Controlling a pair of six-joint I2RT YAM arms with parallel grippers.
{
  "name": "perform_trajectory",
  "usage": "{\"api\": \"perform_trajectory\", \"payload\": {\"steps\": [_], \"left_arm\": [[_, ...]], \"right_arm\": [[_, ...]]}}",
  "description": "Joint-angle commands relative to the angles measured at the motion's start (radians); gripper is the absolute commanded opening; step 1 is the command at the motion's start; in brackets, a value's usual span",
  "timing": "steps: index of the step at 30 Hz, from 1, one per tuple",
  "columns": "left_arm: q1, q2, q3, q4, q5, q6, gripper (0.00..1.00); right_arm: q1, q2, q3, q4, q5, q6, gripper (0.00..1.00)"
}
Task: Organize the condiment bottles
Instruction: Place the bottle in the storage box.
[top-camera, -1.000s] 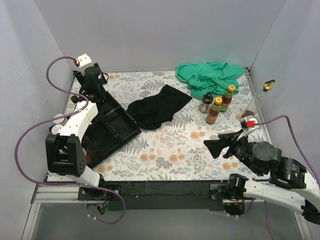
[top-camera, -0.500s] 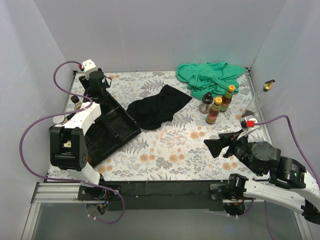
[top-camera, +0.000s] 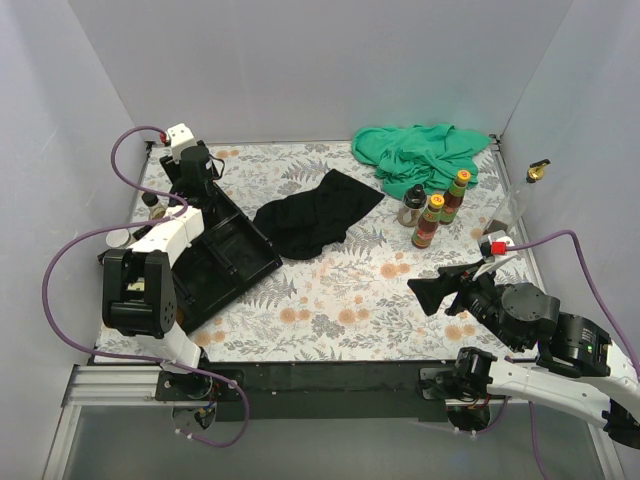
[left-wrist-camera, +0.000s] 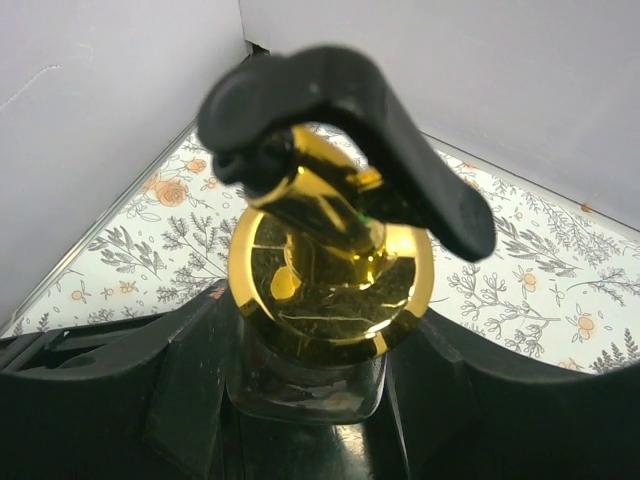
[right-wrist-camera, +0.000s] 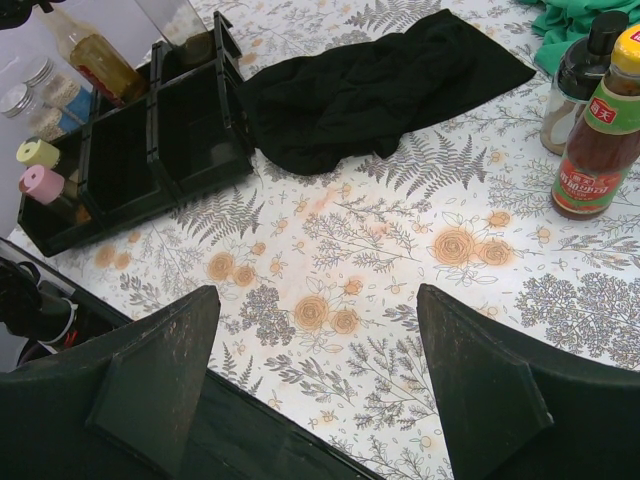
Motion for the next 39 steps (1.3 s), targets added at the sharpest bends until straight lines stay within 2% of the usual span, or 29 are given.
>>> {"api": "perform_trajectory", "payload": {"steps": [1, 2, 3, 5, 6, 12, 20, 25, 30, 33, 39], "left_arm": [[0.007, -0.026, 0.021, 0.062, 0.003, -0.022, 0.10], [0.005, -0.027, 0.021, 0.062, 0.009, -0.022, 0.13], [0.005, -0.027, 0.019, 0.059, 0.010, -0.022, 0.20], [0.005, -0.026, 0.021, 0.053, 0.013, -0.025, 0.25], [0.005, -0.027, 0.024, 0.048, 0.013, -0.025, 0.33], [0.005, -0.026, 0.031, 0.014, 0.026, -0.037, 0.41], [0.005, -0.043, 0.038, -0.015, 0.023, -0.030, 0.67], [0.005, -0.069, 0.047, -0.035, 0.021, -0.020, 0.77], [0.005, -0.096, 0.103, -0.104, 0.041, -0.019, 0.94], [0.005, -0.133, 0.134, -0.148, 0.088, -0.010, 0.98], [0.005, -0.239, 0.183, -0.211, 0.122, -0.017, 0.98]], "right_arm": [[0.000, -0.001, -0.002, 0.025, 0.024, -0.002, 0.88], [-0.002, -0.002, 0.000, 0.025, 0.024, -0.002, 0.88], [-0.002, -0.004, 0.001, 0.025, 0.026, -0.002, 0.88], [-0.002, -0.005, 0.003, 0.025, 0.027, -0.004, 0.88], [-0.002, -0.008, 0.001, 0.026, 0.027, -0.005, 0.88], [-0.002, -0.011, 0.011, 0.026, 0.032, -0.014, 0.88], [-0.002, -0.040, 0.021, 0.023, 0.029, -0.022, 0.88], [0.000, -0.059, 0.020, 0.025, 0.026, -0.016, 0.88], [0.000, -0.048, 0.027, 0.025, 0.017, -0.016, 0.88], [-0.002, -0.047, 0.032, 0.025, 0.018, -0.017, 0.88], [0.000, -0.057, 0.026, 0.022, 0.014, -0.008, 0.88]]}}
